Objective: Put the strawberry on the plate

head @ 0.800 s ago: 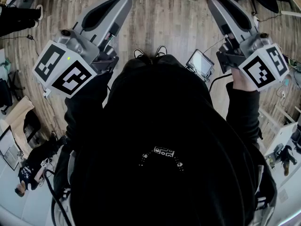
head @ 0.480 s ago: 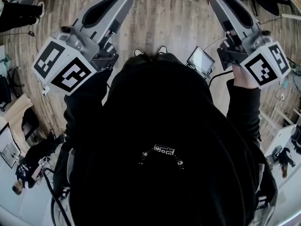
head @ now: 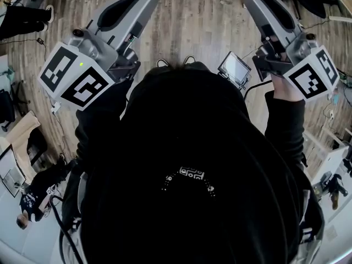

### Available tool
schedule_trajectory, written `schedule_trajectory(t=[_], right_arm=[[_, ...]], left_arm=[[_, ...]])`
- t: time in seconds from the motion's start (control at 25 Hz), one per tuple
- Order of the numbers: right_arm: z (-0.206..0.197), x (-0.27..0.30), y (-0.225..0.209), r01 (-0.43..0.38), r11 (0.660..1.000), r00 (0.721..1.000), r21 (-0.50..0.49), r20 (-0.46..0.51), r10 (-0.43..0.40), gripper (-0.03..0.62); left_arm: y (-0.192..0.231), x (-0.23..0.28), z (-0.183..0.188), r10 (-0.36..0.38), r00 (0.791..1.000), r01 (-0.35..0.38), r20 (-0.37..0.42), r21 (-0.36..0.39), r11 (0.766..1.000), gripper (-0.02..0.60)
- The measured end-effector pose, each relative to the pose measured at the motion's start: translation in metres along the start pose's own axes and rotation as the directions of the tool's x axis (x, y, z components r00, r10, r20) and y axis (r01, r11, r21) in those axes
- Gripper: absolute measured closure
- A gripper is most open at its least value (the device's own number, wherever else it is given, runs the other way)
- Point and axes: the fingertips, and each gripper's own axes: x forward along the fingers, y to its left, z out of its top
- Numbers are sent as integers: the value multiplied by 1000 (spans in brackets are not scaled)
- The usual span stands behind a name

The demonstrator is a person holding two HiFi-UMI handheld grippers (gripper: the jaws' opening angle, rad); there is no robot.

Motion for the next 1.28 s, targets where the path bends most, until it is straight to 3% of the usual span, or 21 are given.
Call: schedule_trajectory(t=[0.16,0.4,0.84,1.08,1.28], right_arm=[[3,-1,-4,-2,1000,1000,15,18,2,471],[5,-14,-8,7,1000,1000,2,14,-7,471],[10,-64,-46,76,997,996,18,37,-76,471],[-2,-111,-65,110,992,990,67,77,-115,471],[-13,-131,-81,135,986,986,97,86,-143,471]], left_arm=[[-2,3,2,-3,1000,3,-1,17,1000,583],[-19,17,-1,-7,999,14,-50,127,992,583],[-45,65,-12,-75,992,85,-98,101,991,583],[-53,90,-21,17,997,-11,-72,81,997,583],[-69,110,-37,-35,992,46,-120,88,995,583]])
